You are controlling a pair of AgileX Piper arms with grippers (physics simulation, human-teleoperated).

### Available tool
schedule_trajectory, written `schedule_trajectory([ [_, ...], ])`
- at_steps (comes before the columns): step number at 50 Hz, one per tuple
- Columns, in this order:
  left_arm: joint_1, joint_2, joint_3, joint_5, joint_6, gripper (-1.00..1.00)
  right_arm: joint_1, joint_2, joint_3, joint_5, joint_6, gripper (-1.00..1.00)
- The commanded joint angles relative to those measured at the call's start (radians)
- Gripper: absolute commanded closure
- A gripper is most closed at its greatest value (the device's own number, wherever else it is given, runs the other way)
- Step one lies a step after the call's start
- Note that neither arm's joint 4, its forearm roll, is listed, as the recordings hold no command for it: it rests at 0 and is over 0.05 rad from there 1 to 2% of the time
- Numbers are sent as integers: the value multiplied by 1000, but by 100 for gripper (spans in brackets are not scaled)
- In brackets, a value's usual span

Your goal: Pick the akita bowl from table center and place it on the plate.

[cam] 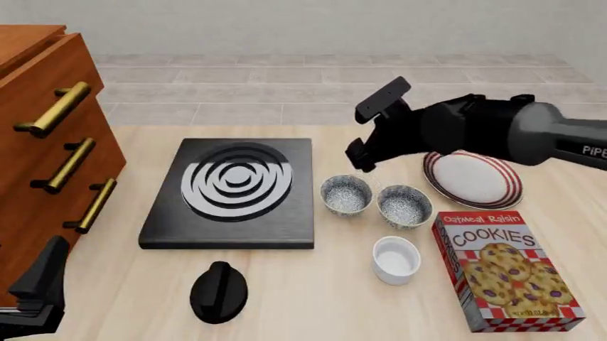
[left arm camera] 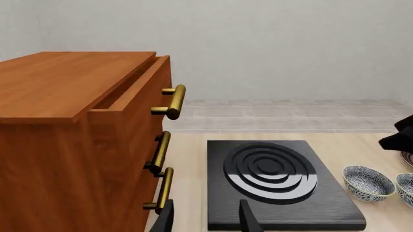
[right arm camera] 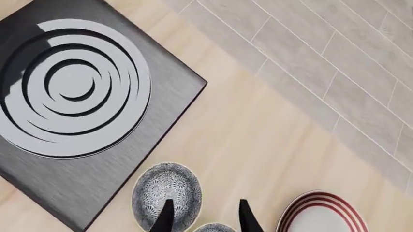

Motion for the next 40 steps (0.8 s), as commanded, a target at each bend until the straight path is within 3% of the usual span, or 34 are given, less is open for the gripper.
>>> schedule_trajectory([
  [1, 0, 0, 0, 0, 0, -100, 11, 122, -177, 44, -4, -100],
  [9, 0, 0, 0, 0, 0, -100, 36, 192, -249, 109, 31, -100],
  [15, 0, 0, 0, 0, 0, -100, 33, 233, -282, 121, 4, -100],
  [19, 0, 0, 0, 0, 0, -100, 42, 250, -296, 147, 19, -100],
  [27, 0, 0, 0, 0, 0, -100, 20, 315, -350, 178, -17, -100],
  [29, 0, 0, 0, 0, 0, -100, -6, 322, -355, 186, -55, -100],
  [40, 0, 0, 0, 0, 0, -100, -26, 311, -323, 186, -70, -100],
])
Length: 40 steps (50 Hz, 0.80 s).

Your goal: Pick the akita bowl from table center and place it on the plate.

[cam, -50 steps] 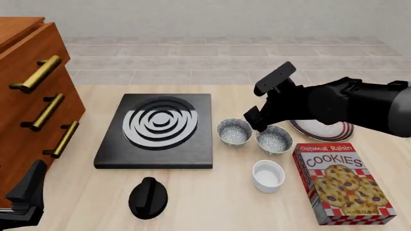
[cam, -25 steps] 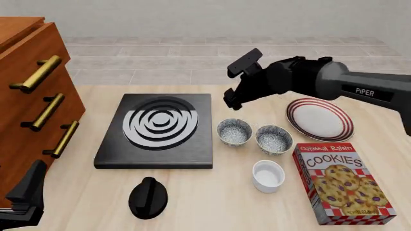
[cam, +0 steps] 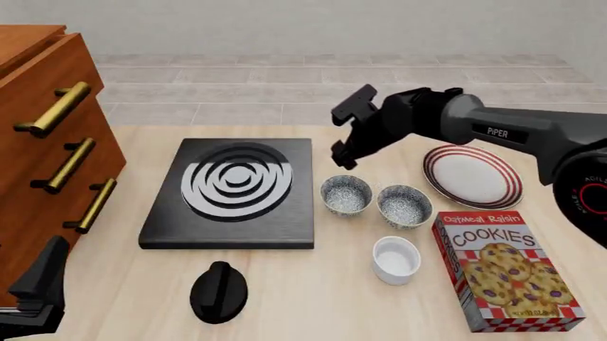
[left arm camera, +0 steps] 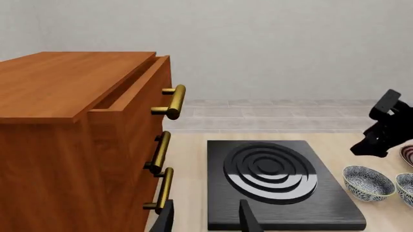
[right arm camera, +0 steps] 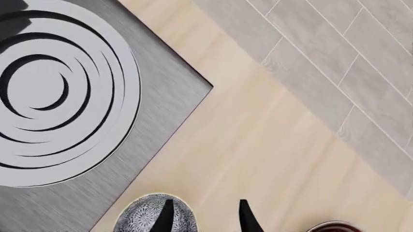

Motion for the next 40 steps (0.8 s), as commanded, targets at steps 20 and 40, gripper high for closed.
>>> schedule_trajectory([
  [20, 0, 0, 0, 0, 0, -100, -4, -16, 52, 60, -8, -100],
  [40, 0, 0, 0, 0, 0, -100, -12, 29, 39, 70, -10, -100],
])
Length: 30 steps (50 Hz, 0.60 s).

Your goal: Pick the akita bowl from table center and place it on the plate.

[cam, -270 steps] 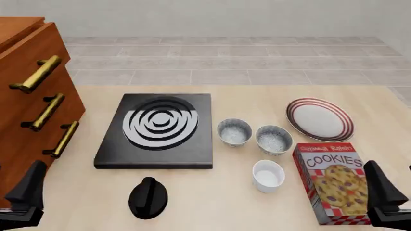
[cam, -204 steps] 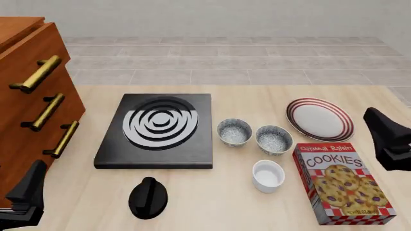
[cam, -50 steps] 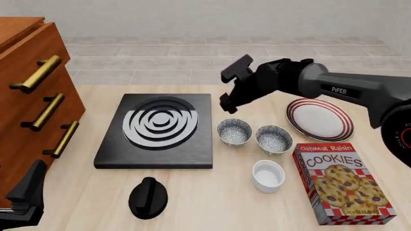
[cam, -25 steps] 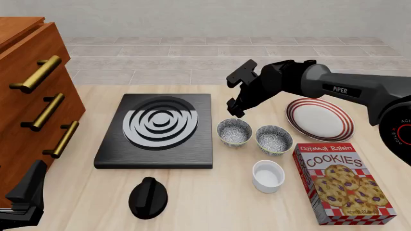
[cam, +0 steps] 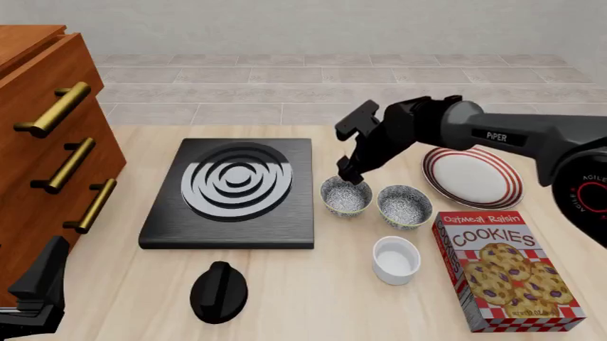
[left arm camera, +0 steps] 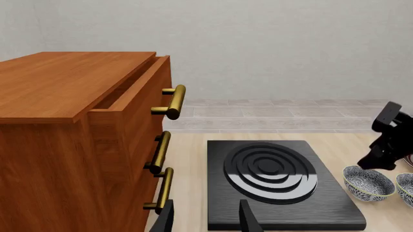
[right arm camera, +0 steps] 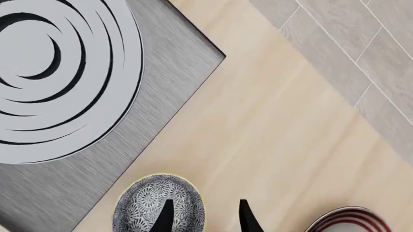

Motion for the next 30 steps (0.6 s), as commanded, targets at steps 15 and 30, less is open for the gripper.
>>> schedule_trajectory([
  [15, 0, 0, 0, 0, 0, -100, 3, 63, -1, -2, -26, -100],
  [30, 0, 0, 0, 0, 0, -100, 19, 79, 10, 6, -14, -100],
])
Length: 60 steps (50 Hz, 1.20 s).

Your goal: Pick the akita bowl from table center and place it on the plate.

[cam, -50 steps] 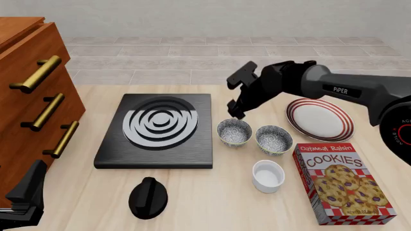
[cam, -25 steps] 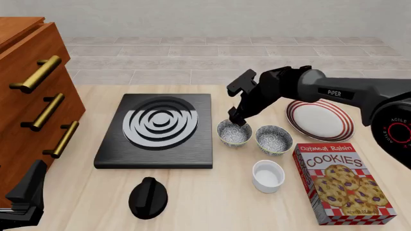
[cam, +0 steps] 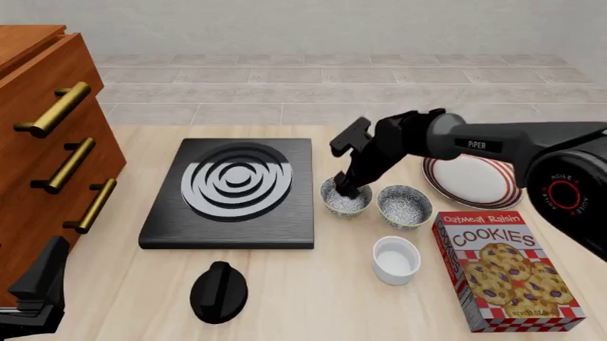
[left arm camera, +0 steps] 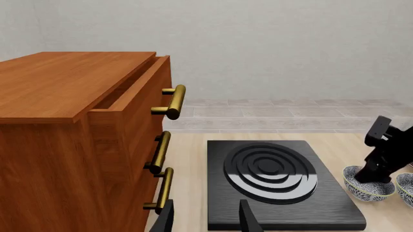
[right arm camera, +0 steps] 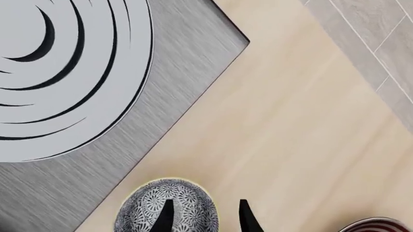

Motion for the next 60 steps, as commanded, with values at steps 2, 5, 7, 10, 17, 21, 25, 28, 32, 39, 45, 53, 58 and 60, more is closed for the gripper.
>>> schedule_trajectory([
  [2, 0, 0, 0, 0, 0, -100, 3, 19, 1, 2, -2, -100],
  [5, 0, 0, 0, 0, 0, -100, 3, 20, 1, 2, -1, -100],
  [7, 0, 0, 0, 0, 0, -100, 0, 21, -2, 6, -4, -100],
  [10, 0, 0, 0, 0, 0, -100, 1, 32, -4, 7, -3, -100],
  [17, 0, 0, 0, 0, 0, -100, -3, 52, -14, 10, 1, -100],
  [21, 0, 0, 0, 0, 0, -100, -2, 54, -8, 10, 5, -100],
  [25, 0, 0, 0, 0, 0, -100, -10, 74, -17, 9, 4, -100],
  [28, 0, 0, 0, 0, 0, -100, -14, 77, -20, 14, 6, -100],
  [32, 0, 0, 0, 0, 0, -100, -12, 79, -11, 15, 17, -100],
  [39, 0, 0, 0, 0, 0, -100, -28, 83, 4, 5, 20, -100],
  [45, 0, 0, 0, 0, 0, -100, -24, 66, 10, -15, 22, -100],
  [53, 0, 0, 0, 0, 0, -100, 9, 39, 10, -15, 56, 100],
  [58, 0, 0, 0, 0, 0, -100, 13, 35, 15, -14, 54, 100],
  [60, 0, 0, 0, 0, 0, -100, 17, 33, 19, -13, 57, 100],
])
